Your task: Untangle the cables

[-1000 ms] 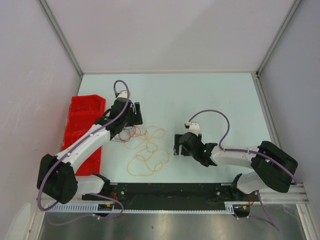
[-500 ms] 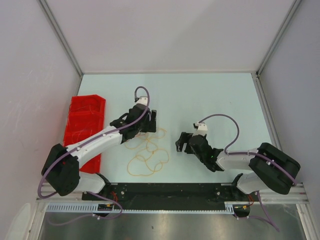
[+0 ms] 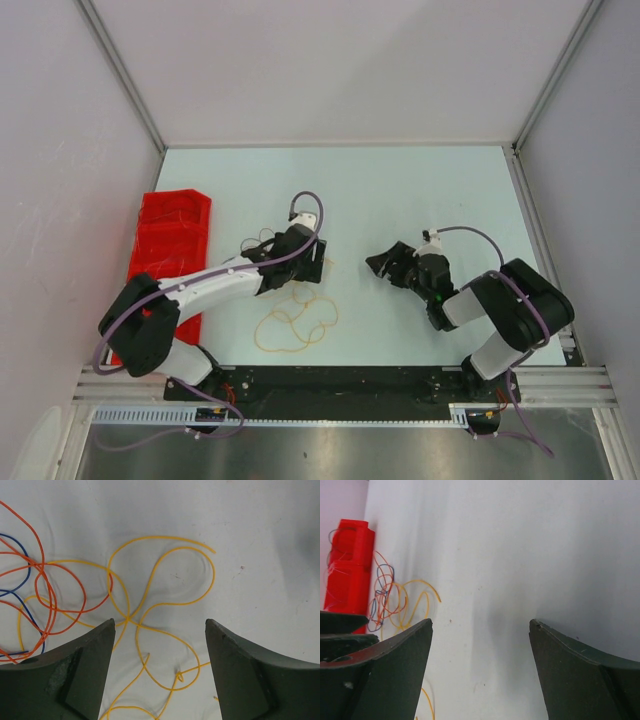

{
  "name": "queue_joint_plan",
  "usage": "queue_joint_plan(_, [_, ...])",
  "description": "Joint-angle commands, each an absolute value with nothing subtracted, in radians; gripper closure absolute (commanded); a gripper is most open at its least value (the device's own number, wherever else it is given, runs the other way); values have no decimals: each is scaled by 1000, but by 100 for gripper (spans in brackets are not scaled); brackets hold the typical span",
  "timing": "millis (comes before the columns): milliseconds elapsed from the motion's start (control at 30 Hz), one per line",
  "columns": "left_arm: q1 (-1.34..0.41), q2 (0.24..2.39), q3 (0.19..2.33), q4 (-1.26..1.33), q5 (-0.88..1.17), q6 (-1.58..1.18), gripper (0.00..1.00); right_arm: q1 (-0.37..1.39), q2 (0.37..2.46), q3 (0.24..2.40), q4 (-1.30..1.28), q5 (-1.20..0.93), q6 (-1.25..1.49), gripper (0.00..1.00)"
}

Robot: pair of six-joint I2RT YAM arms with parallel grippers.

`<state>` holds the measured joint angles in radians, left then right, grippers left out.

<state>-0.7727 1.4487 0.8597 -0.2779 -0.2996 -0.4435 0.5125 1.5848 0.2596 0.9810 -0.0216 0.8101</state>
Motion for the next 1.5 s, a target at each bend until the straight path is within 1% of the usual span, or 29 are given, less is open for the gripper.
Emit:
queue_joint_plan(0, [-792,1456,839,-245,-356,-446,22,468,1689,258,913,-166,830,17])
queue_joint_plan(233, [-793,1505,804,-219,-377,-463,20,454,1717,279,897,-192,827,18])
queue_joint_plan(400, [-792,1578,802,-183,-380,-460,22,453,1724,288,888,-199,825,19])
queue_joint_plan(500, [-792,1620,799,-152,-385,-463,24,451,1727,288,887,-202,825,19])
queue_joint_plan(767, [-792,1654,796,-130,-425,-471,37,439,1736,290,893,-219,821,20])
queue_joint_plan(800, [-792,1655,798,-132,-429,-471,43,437,1740,290,894,-222,821,20])
queue_joint_plan(867, [-792,1658,798,-136,-436,-471,50,433,1740,290,897,-227,822,20])
queue_joint_plan(900, [-792,1661,798,-143,-443,-477,59,434,1743,290,897,-230,819,20])
queue_joint_plan(967, [-792,1663,796,-146,-462,-483,71,431,1743,290,899,-232,821,20])
queue_joint_plan(1000, [-793,1666,796,-147,-466,-486,89,430,1741,290,897,-232,821,20])
queue_joint_plan(1033, [-793,1667,798,-150,-468,-488,100,430,1743,290,897,-233,821,20])
queue_joint_plan(1167, [-795,1617,874,-225,-443,-485,100,428,1747,288,900,-236,821,20])
queue_joint_plan(1233, [-799,1531,922,-307,-443,-476,100,425,1749,288,902,-239,822,20])
queue_joint_plan(1400, [-799,1355,1155,-498,-430,-433,100,422,1756,288,913,-245,827,20])
queue_joint_plan(1467, [-799,1269,1244,-534,-408,-420,100,422,1761,288,914,-247,830,20])
